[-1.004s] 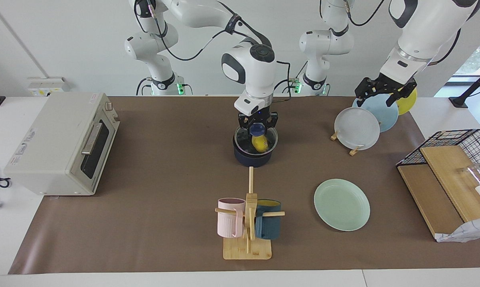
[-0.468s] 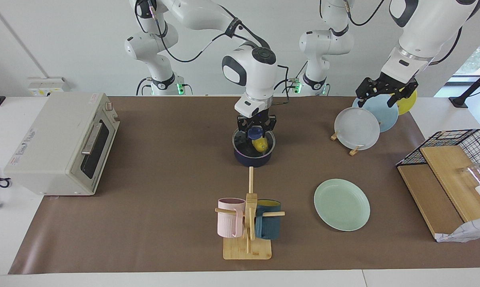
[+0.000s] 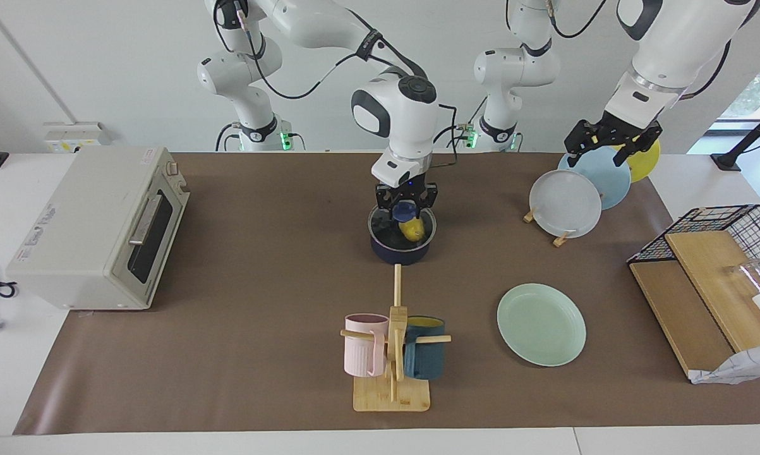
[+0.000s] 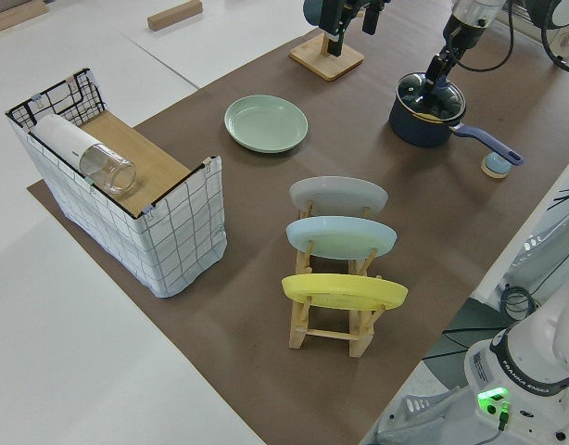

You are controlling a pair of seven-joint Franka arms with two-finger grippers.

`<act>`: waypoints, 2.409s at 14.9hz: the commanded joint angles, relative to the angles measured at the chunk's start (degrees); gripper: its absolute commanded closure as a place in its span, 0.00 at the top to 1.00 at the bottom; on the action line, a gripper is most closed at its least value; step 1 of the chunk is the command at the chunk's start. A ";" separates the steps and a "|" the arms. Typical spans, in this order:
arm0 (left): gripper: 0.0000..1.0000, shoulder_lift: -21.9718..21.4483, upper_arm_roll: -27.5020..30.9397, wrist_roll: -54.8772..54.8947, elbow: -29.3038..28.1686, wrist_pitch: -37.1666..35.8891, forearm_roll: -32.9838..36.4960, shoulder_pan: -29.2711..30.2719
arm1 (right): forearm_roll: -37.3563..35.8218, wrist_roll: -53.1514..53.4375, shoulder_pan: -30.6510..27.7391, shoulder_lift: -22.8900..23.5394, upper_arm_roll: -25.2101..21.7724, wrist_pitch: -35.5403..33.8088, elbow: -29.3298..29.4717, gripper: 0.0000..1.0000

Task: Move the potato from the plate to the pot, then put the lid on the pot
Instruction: 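Lower the lid onto the pot and open the right gripper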

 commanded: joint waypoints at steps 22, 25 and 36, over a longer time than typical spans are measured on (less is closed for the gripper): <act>1.00 -2.36 -0.99 -0.46 -2.15 0.61 -0.06 0.76 | 2.85 0.04 -1.07 -0.18 -0.01 -2.45 0.53 0.43; 1.00 -3.06 -0.99 -0.46 -2.15 0.52 -0.06 1.29 | 4.77 0.04 -1.51 -0.18 -0.01 -2.71 1.32 0.43; 1.00 -8.42 -0.98 -1.07 -3.72 0.78 -0.06 1.38 | 1.98 -0.13 0.07 0.79 -0.09 -1.92 0.71 0.43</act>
